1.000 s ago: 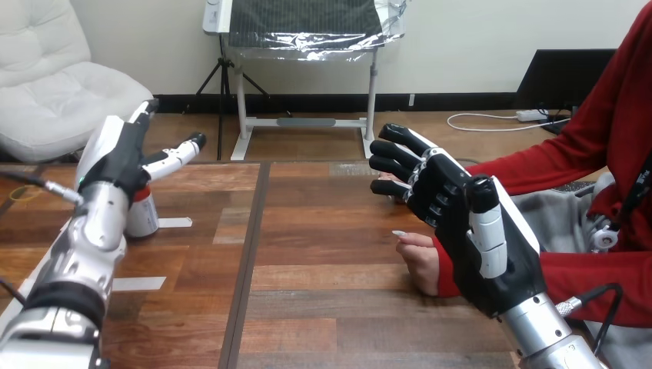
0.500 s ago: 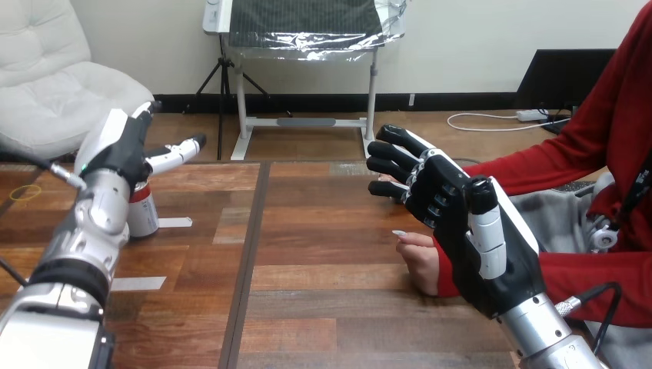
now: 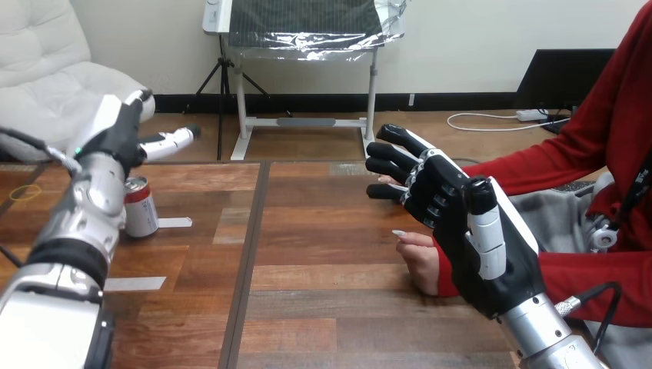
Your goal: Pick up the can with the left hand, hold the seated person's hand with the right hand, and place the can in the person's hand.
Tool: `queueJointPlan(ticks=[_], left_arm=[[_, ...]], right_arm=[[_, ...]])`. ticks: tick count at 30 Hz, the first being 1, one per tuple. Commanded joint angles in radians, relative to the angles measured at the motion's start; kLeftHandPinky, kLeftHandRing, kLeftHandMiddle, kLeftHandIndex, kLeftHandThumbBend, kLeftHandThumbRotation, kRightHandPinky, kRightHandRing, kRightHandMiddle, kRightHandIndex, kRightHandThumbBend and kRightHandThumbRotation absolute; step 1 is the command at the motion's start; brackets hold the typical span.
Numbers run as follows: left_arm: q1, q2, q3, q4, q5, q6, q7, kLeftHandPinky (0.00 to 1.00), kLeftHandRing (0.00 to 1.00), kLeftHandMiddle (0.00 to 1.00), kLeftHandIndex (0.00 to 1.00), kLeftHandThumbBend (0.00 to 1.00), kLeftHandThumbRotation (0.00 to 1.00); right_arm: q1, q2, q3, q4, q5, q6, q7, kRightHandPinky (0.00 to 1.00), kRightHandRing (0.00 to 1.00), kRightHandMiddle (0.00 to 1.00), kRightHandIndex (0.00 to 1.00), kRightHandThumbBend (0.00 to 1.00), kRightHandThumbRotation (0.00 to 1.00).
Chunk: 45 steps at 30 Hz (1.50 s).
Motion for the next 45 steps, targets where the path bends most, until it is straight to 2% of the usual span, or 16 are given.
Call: queueJointPlan(ticks=[1,13,21,30,45], left_arm=[[-0.082,0.018,-0.02,0.008,0.012,0.005,0.028,0.87,0.96,0.95,0.94,0.6,0.55],[-0.092,0.016,-0.054,0.014,0.04,0.029,0.046,0.93,0.96,0.95,0.93,0.62,0.57],[-0.092,0.016,-0.069,0.016,0.038,0.039,0.04,0.94,0.96,0.95,0.93,0.61,0.57],[-0.093,0.023,-0.102,0.024,0.065,0.055,0.041,0.97,0.95,0.95,0.93,0.61,0.6],[-0.088,0.023,-0.127,0.023,0.089,0.074,0.066,1.0,0.96,0.94,0.92,0.62,0.62]], right_arm=[[-0.057,-0.014,-0.011,-0.029,0.009,-0.021,0.002,0.78,0.87,0.87,0.89,0.86,1.0],[-0.058,-0.011,-0.011,-0.03,0.009,-0.025,0.002,0.78,0.87,0.87,0.89,0.85,1.0],[-0.046,-0.01,-0.01,-0.03,-0.007,-0.032,-0.008,0.78,0.87,0.86,0.89,0.85,1.0],[-0.051,-0.009,-0.007,-0.021,-0.004,-0.039,-0.001,0.78,0.87,0.86,0.89,0.86,1.0],[-0.05,-0.013,-0.012,-0.026,-0.007,-0.051,-0.002,0.74,0.85,0.85,0.88,0.87,1.0]])
